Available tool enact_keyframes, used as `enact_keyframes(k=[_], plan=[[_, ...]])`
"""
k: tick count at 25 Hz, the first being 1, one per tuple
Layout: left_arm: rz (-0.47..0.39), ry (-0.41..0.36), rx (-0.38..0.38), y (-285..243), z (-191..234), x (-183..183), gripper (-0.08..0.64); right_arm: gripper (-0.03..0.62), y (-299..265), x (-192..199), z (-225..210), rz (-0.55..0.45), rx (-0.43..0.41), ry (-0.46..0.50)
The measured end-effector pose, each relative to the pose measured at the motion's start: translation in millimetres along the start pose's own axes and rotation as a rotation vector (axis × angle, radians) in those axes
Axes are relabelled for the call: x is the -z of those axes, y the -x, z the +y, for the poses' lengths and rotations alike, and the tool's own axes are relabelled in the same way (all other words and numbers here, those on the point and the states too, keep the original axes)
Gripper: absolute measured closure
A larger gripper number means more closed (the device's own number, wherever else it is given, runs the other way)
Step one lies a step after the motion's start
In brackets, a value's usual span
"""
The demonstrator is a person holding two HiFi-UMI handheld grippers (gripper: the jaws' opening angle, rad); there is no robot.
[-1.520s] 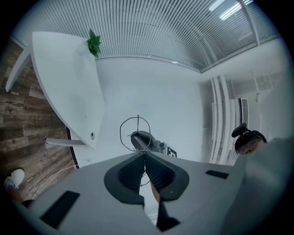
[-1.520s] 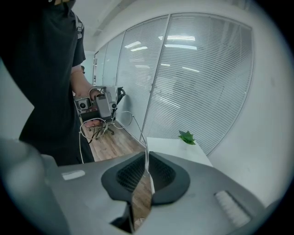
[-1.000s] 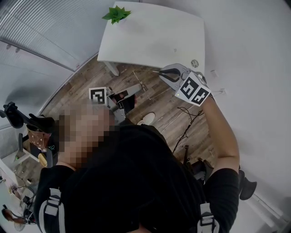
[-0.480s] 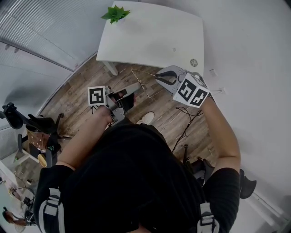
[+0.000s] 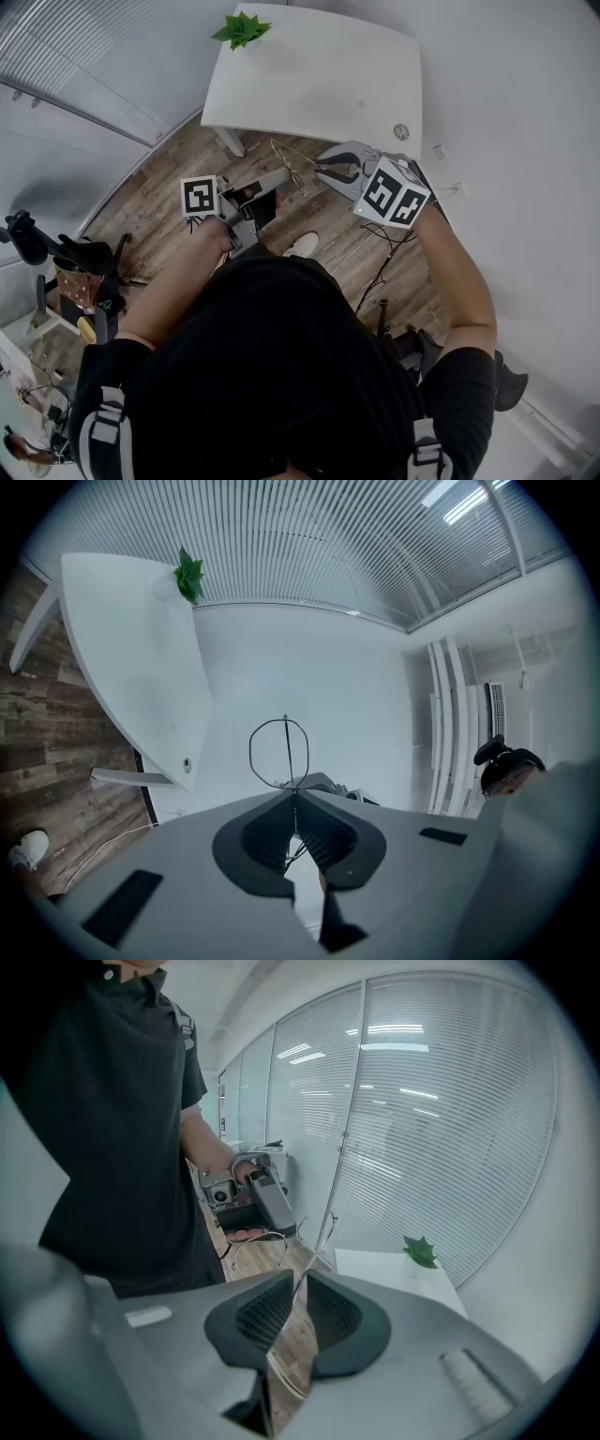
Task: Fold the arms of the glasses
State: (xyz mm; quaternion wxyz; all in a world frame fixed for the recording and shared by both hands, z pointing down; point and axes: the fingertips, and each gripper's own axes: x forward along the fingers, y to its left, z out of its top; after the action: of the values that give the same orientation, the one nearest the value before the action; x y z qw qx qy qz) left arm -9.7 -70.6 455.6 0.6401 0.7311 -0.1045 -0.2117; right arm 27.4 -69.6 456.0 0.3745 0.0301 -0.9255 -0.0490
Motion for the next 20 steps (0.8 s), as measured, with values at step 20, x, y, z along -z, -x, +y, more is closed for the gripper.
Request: enact_keyframes(k=[20], plan=[[0.006,-0.001,-0.001,-2,-1,-4,0.548,0.515,0,-11,3,-0.022,-0.048,-0.044]])
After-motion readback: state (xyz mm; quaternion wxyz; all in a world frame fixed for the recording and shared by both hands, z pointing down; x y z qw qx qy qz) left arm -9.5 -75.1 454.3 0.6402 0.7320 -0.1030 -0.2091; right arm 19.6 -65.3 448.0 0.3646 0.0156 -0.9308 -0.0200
